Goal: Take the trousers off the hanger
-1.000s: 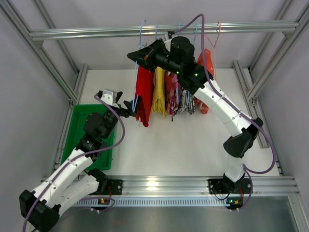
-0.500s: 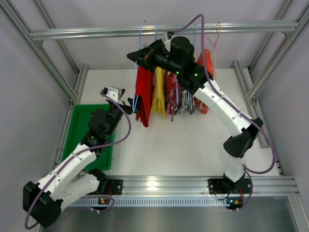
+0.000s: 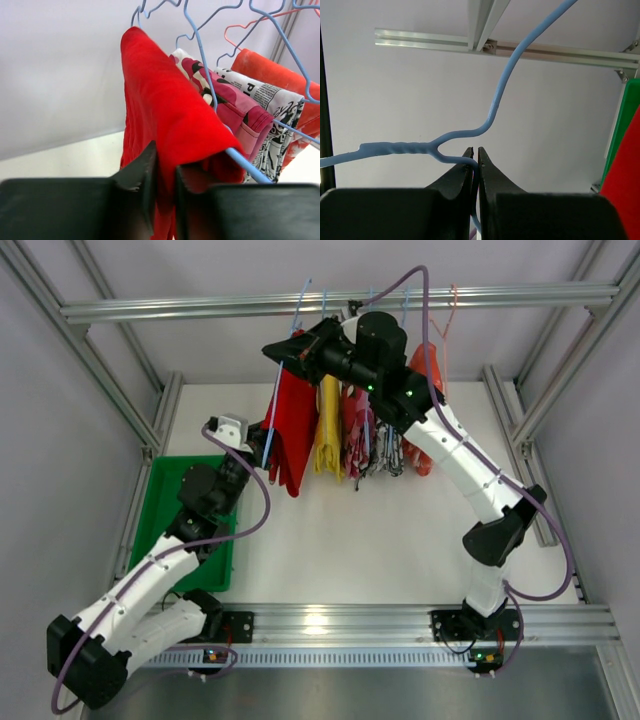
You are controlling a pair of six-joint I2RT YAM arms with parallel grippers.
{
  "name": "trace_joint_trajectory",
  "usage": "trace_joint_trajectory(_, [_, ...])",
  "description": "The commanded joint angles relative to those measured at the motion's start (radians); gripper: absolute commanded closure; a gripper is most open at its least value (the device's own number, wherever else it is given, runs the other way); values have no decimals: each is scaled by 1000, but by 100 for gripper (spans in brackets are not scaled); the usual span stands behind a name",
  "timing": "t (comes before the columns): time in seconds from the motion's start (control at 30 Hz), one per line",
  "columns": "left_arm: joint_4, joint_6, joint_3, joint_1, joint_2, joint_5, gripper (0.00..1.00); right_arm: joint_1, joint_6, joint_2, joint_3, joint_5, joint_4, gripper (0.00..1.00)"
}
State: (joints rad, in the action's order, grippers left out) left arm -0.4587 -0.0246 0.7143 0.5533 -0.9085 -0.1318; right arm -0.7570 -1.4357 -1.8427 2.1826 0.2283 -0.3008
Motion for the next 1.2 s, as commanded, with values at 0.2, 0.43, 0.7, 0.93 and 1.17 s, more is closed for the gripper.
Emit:
trace_joint_trajectory(0.2, [98, -27, 172, -21, 33, -5, 100, 34, 138, 141, -99, 34, 203, 100])
trace_joint_trajectory(0.43, [307, -89, 391, -21, 51, 44, 100, 58, 271, 206, -357, 72, 267, 100])
trace_joint_trajectory(0.7, [399, -170, 598, -21, 20, 112, 100, 54, 342, 220, -497, 85, 292, 100])
trace_joint_trajectory(0.93, [454, -198, 799, -52, -38, 115, 100, 32, 388, 232, -569, 66, 292, 100])
trace_joint_trajectory(1.17, [388, -36, 879, -56, -40, 49, 100, 15, 437, 220, -580, 88, 292, 100])
